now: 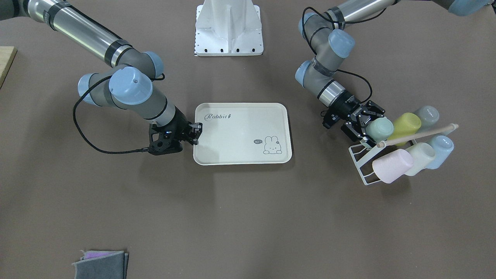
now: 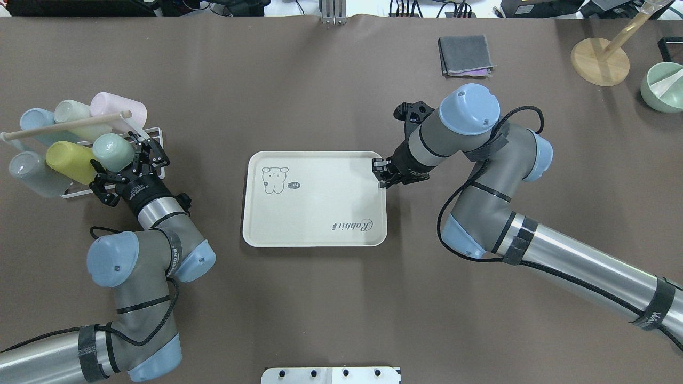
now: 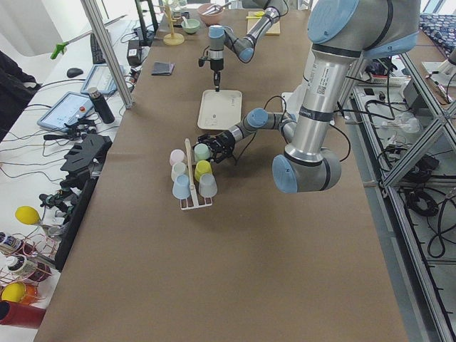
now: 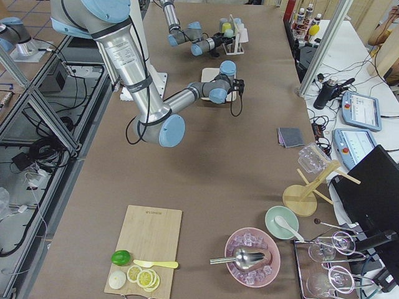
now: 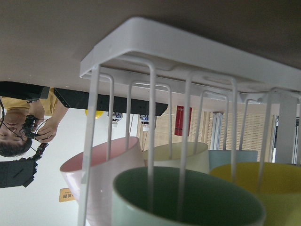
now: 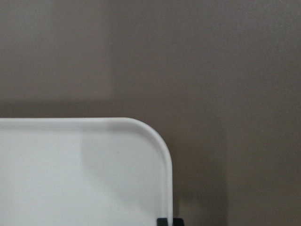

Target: Pick up and place green cup on tray

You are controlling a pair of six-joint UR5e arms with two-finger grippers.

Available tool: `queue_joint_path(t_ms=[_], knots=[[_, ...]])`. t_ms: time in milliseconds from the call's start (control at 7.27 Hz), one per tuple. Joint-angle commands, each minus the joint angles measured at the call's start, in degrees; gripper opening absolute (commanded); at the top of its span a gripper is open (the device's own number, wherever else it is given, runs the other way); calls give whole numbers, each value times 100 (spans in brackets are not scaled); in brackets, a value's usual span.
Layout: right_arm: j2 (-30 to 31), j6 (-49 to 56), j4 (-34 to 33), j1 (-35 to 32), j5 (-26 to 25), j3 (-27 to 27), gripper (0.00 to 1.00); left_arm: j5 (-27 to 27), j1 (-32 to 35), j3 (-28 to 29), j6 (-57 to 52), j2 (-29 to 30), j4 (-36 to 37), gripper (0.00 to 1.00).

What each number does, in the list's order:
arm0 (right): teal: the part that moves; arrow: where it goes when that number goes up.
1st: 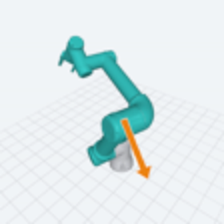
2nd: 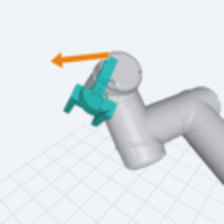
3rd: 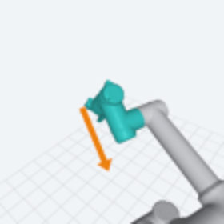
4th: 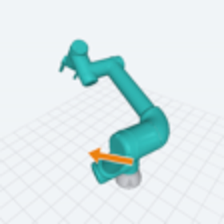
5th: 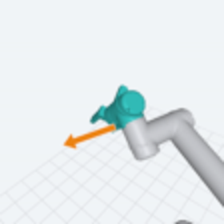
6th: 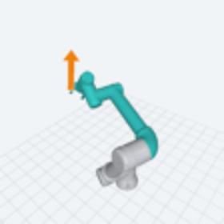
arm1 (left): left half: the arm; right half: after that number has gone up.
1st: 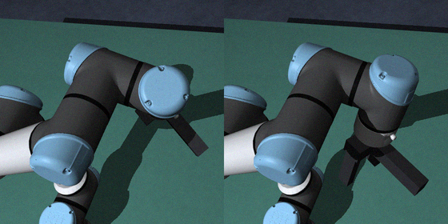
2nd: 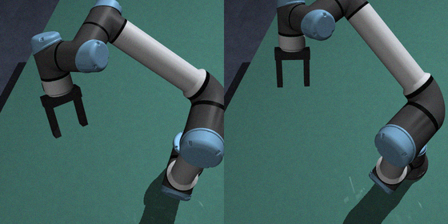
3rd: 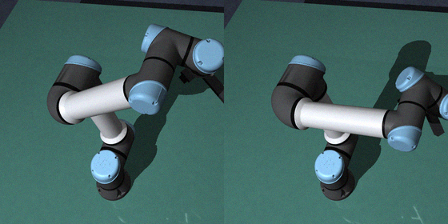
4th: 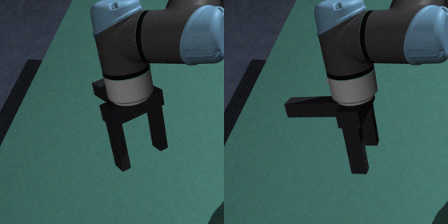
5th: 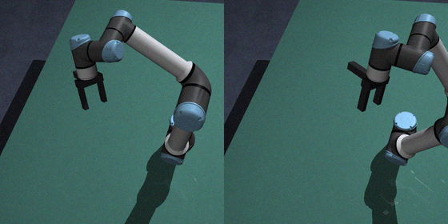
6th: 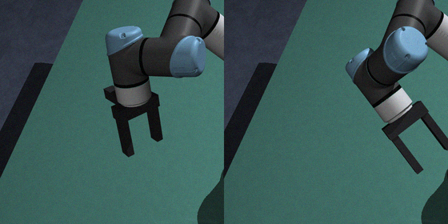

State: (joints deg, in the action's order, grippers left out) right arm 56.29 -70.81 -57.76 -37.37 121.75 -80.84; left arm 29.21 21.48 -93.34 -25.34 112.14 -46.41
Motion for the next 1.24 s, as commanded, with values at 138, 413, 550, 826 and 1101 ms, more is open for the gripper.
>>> queue_joint_path(t_ms=[138, 413, 550, 826, 1101], knots=[[57, 138, 1, 2, -3, -2, 9, -3, 6, 79, 2, -17, -88, 85], [83, 94, 19, 2, -46, -2, 99, -168, 15, 88, -6, -17, -88, 60], [66, 68, -25, -85, 6, -11, 100, -283, 15, 62, -6, -26, -88, 38], [232, 164, -156, -803, 688, -89, 100, -293, 15, -61, -15, -26, -88, 16], [801, 993, -183, -1689, 1391, -344, 100, -293, 15, -149, -15, -34, -79, 14]])
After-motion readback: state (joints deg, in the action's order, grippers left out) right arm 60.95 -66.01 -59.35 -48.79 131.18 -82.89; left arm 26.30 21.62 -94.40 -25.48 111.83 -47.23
